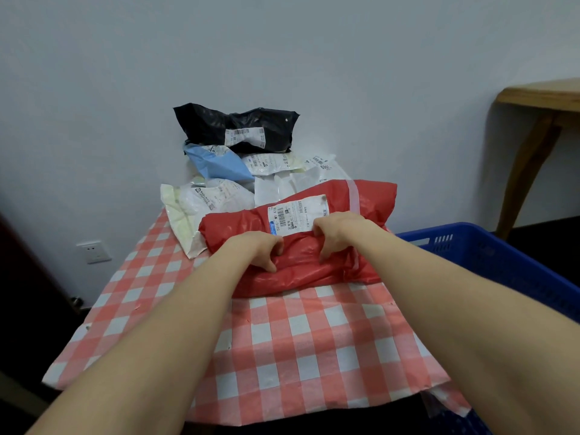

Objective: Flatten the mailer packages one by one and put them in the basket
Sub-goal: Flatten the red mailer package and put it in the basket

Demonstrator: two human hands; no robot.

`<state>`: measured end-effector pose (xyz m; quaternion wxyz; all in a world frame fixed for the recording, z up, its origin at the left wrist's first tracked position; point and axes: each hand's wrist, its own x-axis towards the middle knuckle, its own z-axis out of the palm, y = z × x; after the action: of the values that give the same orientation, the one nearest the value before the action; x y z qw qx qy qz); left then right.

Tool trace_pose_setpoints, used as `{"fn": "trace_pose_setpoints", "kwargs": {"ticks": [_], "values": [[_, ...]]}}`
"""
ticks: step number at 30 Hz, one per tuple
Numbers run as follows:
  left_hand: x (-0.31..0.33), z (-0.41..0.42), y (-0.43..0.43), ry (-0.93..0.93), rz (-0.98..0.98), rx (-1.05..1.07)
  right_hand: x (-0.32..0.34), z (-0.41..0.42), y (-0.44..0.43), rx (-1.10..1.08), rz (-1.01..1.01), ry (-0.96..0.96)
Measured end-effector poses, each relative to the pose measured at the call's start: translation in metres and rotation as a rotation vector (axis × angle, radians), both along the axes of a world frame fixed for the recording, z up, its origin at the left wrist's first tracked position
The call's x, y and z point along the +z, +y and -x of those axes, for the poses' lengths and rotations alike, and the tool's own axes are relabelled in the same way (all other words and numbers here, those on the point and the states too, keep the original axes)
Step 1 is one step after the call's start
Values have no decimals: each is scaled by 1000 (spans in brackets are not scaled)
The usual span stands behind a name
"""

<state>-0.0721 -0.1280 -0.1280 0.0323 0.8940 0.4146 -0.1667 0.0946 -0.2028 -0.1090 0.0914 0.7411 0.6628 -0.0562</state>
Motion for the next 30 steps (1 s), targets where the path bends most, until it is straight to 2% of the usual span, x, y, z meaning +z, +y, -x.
{"fn": "trace_pose_setpoints", "kwargs": {"ticks": [16,19,21,23,25,27,30], "values": [[-3,-6,10,36,76,-33,-17,-12,15,6,21,143],[11,-3,4,-13,161,52,-2,-13,11,-26,85,209],[23,-1,4,-121,215,152,13,-9,11,-45,16,115],[34,-1,9,-221,111,167,24,-4,16,-44,-176,-15],[37,-4,14,-208,-145,135,29,0,23,-47,-287,-25],[35,-6,15,-145,-257,150,25,1,28,-45,-255,-2],[27,-6,18,-85,-181,197,15,2,31,-67,-147,23]]}}
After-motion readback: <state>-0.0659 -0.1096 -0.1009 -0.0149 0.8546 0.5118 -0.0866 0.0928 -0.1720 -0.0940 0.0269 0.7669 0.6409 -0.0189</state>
